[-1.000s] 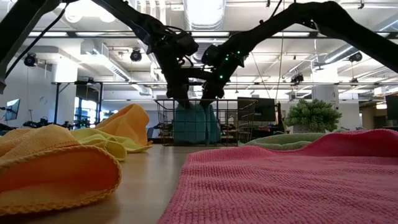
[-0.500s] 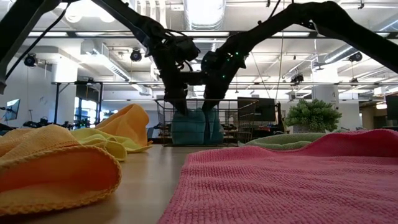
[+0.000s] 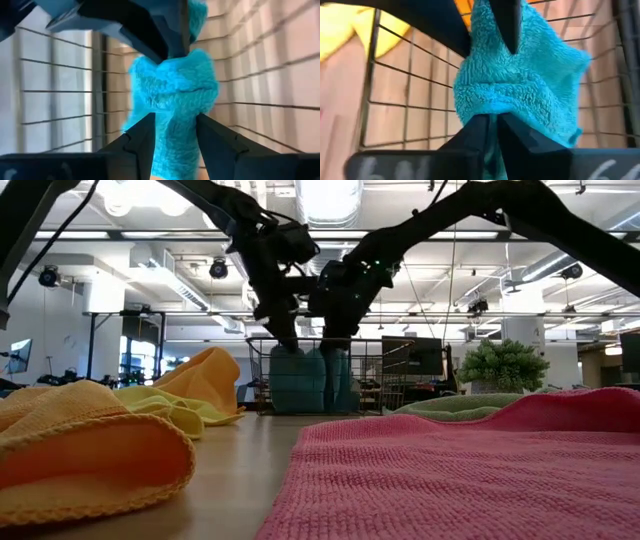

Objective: Fold microfiber towels
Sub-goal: Put the blue microfiber cloth into the wire basket

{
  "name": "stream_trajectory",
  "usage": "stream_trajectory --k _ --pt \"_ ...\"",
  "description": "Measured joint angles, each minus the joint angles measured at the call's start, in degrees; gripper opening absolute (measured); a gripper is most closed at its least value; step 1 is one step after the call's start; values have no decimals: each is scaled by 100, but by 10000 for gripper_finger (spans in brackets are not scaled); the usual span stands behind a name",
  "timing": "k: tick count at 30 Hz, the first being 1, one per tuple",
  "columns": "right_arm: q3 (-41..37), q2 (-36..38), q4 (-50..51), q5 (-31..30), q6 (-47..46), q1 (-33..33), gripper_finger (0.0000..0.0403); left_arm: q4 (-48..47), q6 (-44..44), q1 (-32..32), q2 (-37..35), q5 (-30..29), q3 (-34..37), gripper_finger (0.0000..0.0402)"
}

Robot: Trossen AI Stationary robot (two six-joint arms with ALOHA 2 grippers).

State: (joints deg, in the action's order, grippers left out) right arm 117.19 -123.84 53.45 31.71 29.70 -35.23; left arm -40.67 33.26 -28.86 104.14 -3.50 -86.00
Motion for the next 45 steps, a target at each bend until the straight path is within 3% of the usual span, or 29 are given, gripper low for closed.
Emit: stream_trajectory --k 7,15,22,29,35,45 --pt "4 -3 179 156 -228 39 104 -317 -160 44 -199 244 0 125" --pt "247 84 493 176 -227 48 133 -1007 -498 57 -564 244 -198 125" --pt "338 -156 -22 180 -194 48 134 -1358 -1404 57 -1299 239 -134 125" --pt "344 -485 -10 362 -214 60 112 -1365 -1552 57 -1859 241 107 125" --pt "330 -781 145 314 -131 148 101 -1386 -1793 48 -1920 233 205 125" --pt "490 -853 500 -277 -58 118 101 -1405 -1800 46 -1910 193 271 125"
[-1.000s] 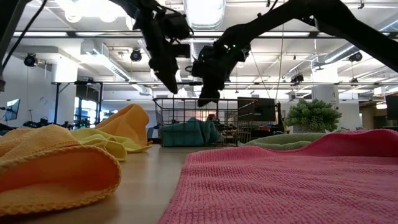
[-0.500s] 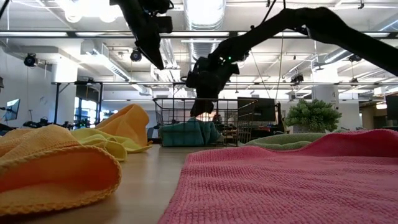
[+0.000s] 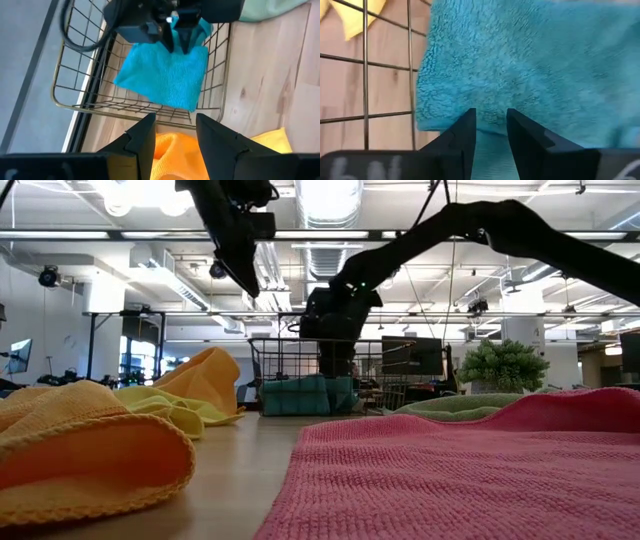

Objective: Fold microfiber towels
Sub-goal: Put the blue microfiber cloth into the wire basket, then fold the pink microfiber cloth

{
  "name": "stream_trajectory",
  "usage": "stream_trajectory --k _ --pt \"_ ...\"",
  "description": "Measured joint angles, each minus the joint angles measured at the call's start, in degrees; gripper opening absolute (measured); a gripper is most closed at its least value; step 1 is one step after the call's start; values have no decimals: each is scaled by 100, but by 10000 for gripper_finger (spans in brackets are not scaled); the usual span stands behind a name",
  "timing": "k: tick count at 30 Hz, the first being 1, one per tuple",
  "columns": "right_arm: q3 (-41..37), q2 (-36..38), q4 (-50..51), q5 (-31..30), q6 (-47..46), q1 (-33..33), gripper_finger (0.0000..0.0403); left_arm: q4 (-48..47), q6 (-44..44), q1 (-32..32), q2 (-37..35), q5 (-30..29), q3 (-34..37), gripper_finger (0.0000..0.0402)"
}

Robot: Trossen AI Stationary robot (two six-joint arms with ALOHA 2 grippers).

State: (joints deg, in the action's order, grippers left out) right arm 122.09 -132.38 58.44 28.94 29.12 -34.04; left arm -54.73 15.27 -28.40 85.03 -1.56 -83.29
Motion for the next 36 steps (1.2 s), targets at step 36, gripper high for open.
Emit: stream_trajectory --k 36 --pt "-2723 4749 1388 290 -2215 831 73 -255 -670 1676 -153 315 590 125"
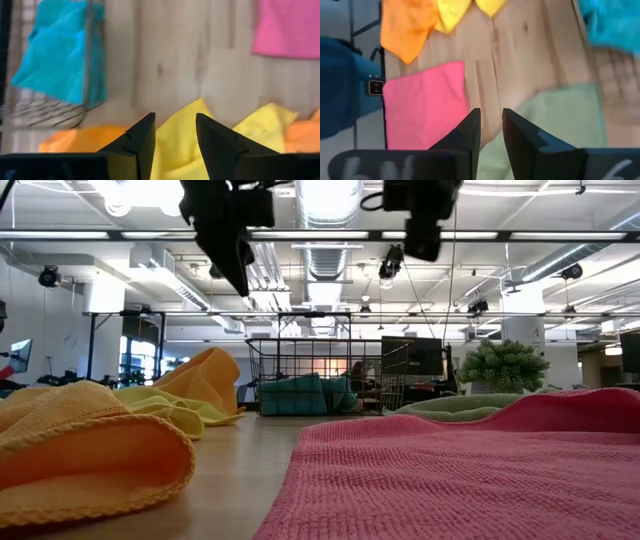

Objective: Fold microfiber towels
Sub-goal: Fold the pink microfiber cloth

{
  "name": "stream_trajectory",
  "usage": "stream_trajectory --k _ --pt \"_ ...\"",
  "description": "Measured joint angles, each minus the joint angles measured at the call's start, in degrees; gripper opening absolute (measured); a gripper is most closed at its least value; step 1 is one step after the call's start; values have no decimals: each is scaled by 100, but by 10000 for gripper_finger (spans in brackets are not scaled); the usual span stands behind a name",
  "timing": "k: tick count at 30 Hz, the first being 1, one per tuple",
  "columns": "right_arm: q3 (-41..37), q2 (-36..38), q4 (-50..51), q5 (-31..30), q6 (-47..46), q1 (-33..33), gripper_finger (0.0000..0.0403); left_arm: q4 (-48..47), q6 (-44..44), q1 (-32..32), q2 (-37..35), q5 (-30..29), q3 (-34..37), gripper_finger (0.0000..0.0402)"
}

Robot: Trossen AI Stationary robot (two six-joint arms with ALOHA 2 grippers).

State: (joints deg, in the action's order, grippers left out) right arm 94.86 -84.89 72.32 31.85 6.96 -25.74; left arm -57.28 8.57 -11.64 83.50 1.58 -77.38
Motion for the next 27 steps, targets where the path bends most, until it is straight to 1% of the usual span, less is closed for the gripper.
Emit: stream_trajectory --k 3,8,11,14,16,20,23,27 --pt "-690 604 -268 -397 -807 429 73 310 -223 345 4 9 69 125" --pt "-1712 1585 -866 -1168 -2228 1420 73 1008 -379 891 15 20 272 125" --pt "-2213 1997 -1271 -1799 -3047 2038 73 1588 -529 1128 15 33 400 125" --pt "-2587 2301 -1434 -2381 -3802 2576 73 2168 -536 1292 15 28 585 125" --pt "-2792 2393 -1450 -2605 -4214 2837 73 2460 -587 1372 15 28 715 125" --pt "-3202 2354 -1453 -2750 -4809 3187 73 3050 -890 1488 103 26 982 125" --pt "-3583 2271 -1460 -2745 -5045 3297 73 3480 -975 1559 203 25 1158 125" --pt "-4180 2076 -1556 -2754 -5110 3375 73 3709 -958 1659 557 2 1195 125"
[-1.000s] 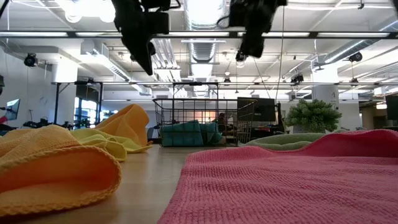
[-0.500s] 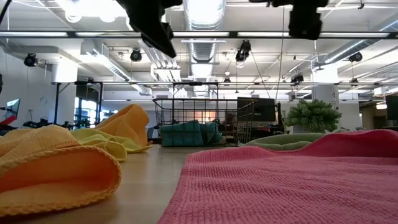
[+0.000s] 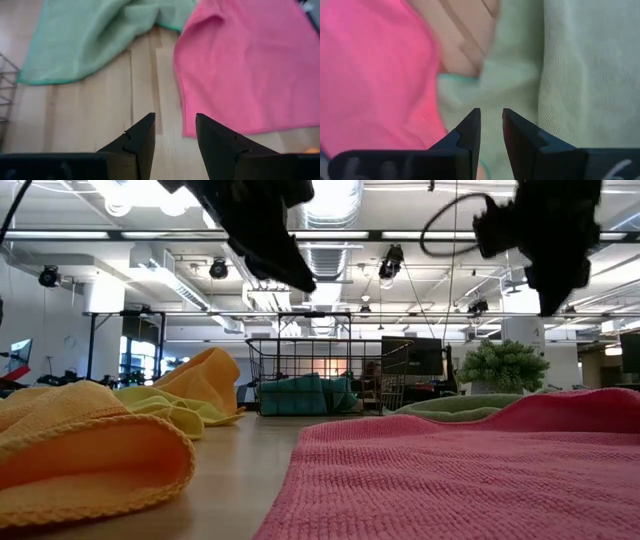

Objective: Fold microfiber towels
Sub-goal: Fold the pink microfiber cloth

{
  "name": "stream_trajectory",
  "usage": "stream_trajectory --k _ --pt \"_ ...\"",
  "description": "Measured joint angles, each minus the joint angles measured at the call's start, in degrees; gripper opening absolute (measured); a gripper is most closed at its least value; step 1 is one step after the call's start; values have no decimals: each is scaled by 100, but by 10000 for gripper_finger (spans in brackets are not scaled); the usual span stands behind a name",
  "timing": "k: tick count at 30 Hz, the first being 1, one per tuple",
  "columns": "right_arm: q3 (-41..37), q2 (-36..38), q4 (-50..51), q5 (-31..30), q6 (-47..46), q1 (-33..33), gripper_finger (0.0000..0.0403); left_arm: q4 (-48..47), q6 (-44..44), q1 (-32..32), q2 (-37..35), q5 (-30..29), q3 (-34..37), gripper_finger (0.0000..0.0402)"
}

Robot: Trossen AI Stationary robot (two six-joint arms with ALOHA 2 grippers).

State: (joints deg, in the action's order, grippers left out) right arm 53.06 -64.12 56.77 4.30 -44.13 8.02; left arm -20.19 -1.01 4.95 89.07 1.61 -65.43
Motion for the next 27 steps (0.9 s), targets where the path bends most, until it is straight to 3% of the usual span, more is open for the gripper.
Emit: stream_trajectory --k 12,19,27 --pt "-1112 -45 -1324 170 -137 130 73 850 -179 100 917 -5 -11 125" --pt "-1573 -45 -1807 371 -255 187 73 1623 -527 116 1501 666 -9 125" --pt "-2107 -56 -2550 662 -175 183 73 2014 -1078 321 1932 874 -12 125"
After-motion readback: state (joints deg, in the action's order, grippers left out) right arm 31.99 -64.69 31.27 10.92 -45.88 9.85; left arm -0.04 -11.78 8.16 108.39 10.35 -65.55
